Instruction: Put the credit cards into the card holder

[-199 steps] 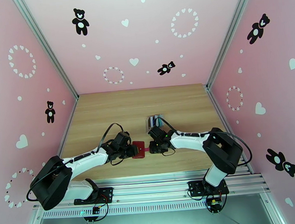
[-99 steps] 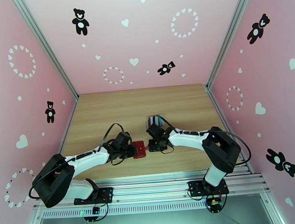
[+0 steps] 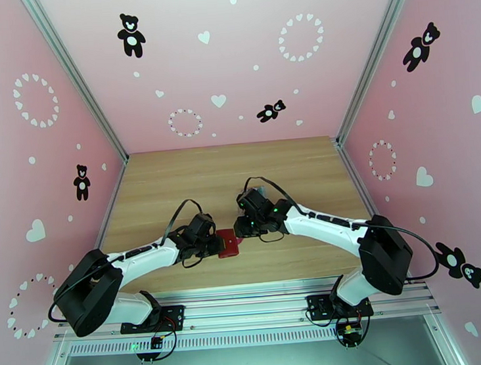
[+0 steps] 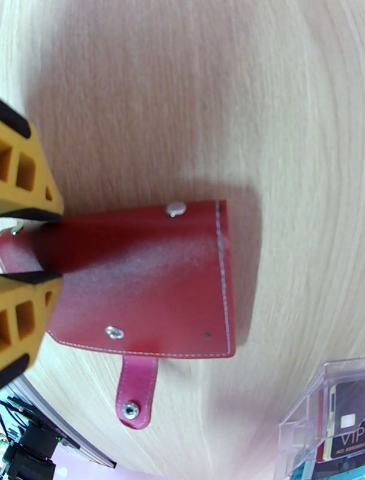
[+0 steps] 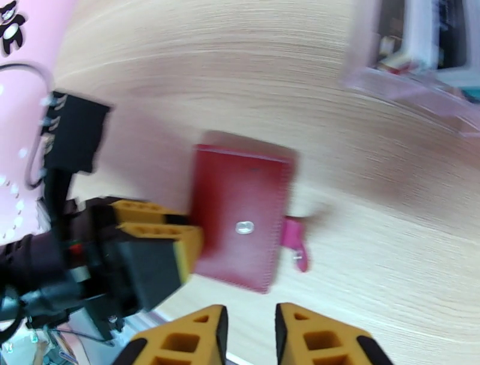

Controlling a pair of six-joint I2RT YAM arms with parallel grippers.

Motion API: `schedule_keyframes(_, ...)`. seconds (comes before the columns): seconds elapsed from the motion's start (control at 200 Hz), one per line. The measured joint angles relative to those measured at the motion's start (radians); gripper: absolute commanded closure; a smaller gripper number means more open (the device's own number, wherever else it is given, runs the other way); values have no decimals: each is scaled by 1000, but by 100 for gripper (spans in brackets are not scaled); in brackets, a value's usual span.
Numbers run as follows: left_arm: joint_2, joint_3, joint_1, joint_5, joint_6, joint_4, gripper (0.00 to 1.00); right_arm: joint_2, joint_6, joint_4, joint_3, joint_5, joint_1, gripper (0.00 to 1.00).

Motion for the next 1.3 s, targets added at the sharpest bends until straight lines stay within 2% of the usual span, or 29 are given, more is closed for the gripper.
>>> schedule_keyframes(0.36, -18, 0, 0, -1, 0, 0, 68, 105, 1, 57, 9, -65, 9, 78)
schedule_keyframes(0.751, -15, 0, 0, -1, 0, 1, 68, 163, 5, 104, -17, -82, -8, 78)
schedule_keyframes(1.206, 69, 20, 0, 0, 0, 35, 69, 193, 22, 161, -87, -76, -29, 78)
schedule_keyframes(1.302, 89, 39, -1, 0, 2, 35, 69, 201, 22, 171, -92, -78, -35, 74)
